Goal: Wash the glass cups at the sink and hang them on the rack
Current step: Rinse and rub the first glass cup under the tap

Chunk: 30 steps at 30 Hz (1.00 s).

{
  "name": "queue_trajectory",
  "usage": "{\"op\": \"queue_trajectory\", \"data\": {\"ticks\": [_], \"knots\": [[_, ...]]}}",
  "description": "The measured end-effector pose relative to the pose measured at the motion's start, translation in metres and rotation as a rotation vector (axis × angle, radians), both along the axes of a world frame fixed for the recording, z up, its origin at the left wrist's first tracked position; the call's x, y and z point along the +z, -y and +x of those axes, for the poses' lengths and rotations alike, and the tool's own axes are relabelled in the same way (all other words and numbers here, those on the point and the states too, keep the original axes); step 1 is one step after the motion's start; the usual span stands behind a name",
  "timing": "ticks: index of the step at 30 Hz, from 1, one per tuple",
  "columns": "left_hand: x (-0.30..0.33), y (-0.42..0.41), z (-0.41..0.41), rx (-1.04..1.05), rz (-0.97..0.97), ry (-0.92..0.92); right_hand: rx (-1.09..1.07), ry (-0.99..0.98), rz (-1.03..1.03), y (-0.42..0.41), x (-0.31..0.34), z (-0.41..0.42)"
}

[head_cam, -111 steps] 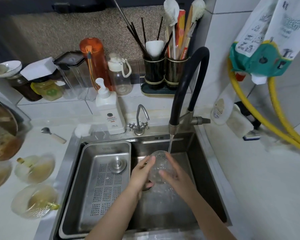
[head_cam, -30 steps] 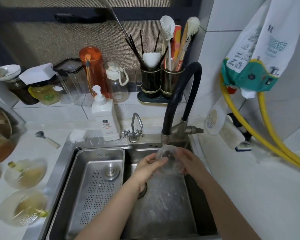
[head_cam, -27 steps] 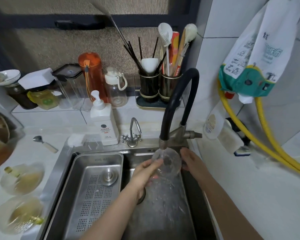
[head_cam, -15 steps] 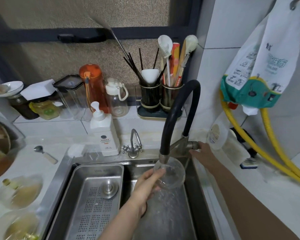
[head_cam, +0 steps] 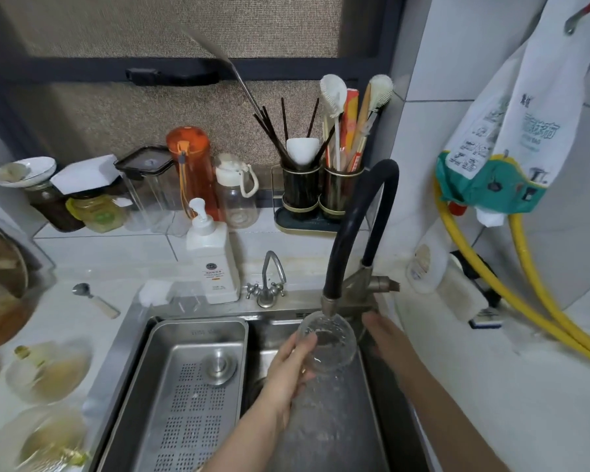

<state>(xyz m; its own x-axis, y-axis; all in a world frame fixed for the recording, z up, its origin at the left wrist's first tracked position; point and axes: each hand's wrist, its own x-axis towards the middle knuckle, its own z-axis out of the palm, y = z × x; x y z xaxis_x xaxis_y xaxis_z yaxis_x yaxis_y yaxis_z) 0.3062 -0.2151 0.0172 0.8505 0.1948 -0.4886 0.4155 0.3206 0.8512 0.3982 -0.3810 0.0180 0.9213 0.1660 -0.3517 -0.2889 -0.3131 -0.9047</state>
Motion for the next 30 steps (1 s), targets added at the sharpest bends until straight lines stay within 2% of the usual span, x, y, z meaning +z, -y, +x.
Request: {"op": "queue_trajectory", "data": {"ticks": [5, 8, 16, 25, 30], "knots": [[0.012, -0.003, -0.031, -0.013, -0.005, 0.063, -0.102, -0.186, 0.208, -0.019, 0.006, -0.085], [0.010, -0.006, -0.050, -0.057, -0.002, 0.051, -0.111, -0.137, 0.303, -0.029, 0.005, -0.119], [0.015, -0.022, -0.087, -0.179, 0.125, 0.113, -0.102, -0.020, 0.227, -0.033, 0.014, -0.159], [0.025, -0.041, -0.104, -0.273, 0.280, 0.193, -0.164, 0.019, 0.325, -0.050, 0.031, -0.189], [0.031, -0.040, -0.113, -0.225, 0.170, 0.154, -0.170, 0.078, 0.270, -0.048, 0.030, -0.196]]}}
